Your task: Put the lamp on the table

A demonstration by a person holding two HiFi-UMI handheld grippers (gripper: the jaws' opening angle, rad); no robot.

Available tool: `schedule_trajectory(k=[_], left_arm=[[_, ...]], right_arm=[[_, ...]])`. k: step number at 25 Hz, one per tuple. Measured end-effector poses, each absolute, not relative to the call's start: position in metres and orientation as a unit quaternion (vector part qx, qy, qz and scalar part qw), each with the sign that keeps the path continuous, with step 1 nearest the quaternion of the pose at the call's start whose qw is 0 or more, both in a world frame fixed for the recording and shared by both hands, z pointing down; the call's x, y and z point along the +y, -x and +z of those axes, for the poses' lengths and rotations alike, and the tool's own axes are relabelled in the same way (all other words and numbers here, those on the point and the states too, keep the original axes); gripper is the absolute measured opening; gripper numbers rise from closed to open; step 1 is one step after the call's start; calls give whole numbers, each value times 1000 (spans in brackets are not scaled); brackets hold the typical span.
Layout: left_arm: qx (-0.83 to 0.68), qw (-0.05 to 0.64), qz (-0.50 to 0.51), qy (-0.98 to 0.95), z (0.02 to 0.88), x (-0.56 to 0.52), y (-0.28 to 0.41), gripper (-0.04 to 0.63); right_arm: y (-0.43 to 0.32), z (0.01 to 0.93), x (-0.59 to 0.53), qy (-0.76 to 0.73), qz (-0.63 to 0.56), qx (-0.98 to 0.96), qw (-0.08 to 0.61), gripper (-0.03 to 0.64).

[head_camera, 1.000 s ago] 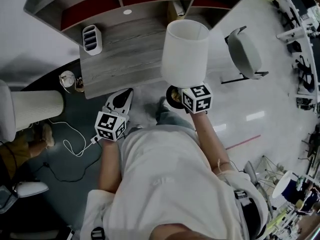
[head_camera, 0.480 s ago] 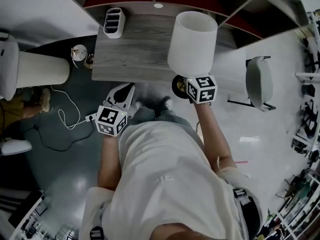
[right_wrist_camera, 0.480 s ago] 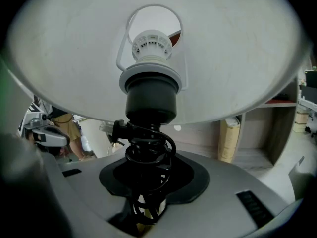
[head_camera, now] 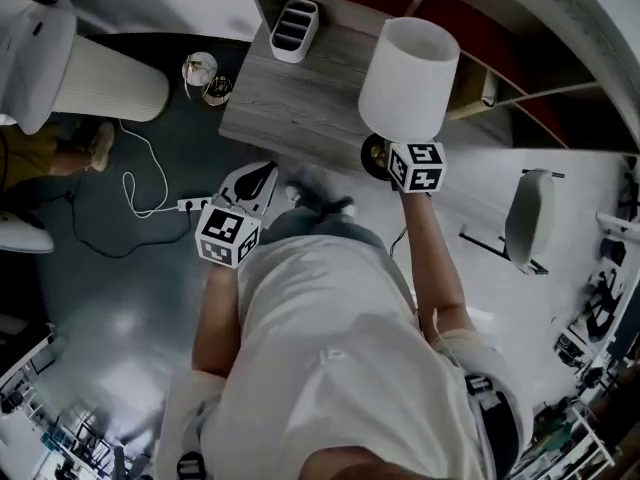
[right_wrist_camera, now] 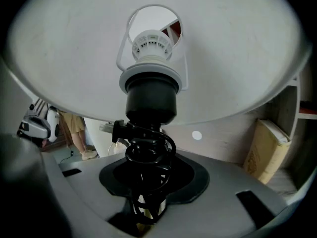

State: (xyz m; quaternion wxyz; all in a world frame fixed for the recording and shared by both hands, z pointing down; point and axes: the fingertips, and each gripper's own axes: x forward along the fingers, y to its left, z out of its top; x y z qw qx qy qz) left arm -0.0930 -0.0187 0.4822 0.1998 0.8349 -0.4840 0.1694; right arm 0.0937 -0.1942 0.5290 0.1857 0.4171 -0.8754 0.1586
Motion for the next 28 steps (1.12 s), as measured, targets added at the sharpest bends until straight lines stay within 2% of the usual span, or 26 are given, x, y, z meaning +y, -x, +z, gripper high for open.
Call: schedule_trajectory(k=[12,28], left_arm=[[-542,229,167,-791,506,-8,185,15],[-575,258,171,-757,534,15,241,15]], right_arm=[[6,567,-241,-364,121,-904,190,152],[64,600,-275,-343,82,-919,177,153]])
